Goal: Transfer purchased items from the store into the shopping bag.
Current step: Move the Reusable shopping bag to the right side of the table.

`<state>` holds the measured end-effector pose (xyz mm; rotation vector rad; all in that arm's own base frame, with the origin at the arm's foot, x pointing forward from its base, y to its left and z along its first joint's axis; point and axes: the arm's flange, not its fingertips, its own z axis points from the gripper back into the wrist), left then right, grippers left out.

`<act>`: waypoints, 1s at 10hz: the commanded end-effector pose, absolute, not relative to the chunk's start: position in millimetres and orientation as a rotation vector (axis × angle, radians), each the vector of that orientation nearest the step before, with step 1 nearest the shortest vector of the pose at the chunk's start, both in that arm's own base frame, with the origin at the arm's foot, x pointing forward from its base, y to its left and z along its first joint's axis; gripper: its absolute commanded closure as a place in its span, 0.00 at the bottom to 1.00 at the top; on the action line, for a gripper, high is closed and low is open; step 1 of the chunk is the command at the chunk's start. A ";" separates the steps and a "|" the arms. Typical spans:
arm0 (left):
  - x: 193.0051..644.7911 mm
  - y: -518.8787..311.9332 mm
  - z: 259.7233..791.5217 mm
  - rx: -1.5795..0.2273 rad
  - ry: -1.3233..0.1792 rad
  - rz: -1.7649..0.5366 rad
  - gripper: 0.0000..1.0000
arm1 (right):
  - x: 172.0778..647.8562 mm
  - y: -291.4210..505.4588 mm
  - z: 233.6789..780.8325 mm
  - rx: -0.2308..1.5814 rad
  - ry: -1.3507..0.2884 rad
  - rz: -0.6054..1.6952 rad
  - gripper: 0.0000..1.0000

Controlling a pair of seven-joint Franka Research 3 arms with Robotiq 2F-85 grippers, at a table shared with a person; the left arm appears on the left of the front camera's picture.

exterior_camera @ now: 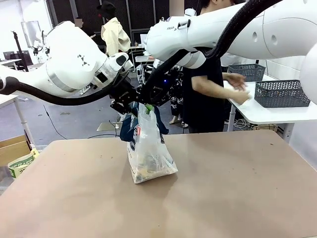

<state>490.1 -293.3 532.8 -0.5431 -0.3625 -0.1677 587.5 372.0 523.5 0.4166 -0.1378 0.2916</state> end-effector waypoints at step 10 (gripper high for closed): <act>481.1 -303.7 520.0 -0.604 -0.342 -0.129 0.00 | 595.8 383.1 514.0 0.468 -0.118 0.273 1.00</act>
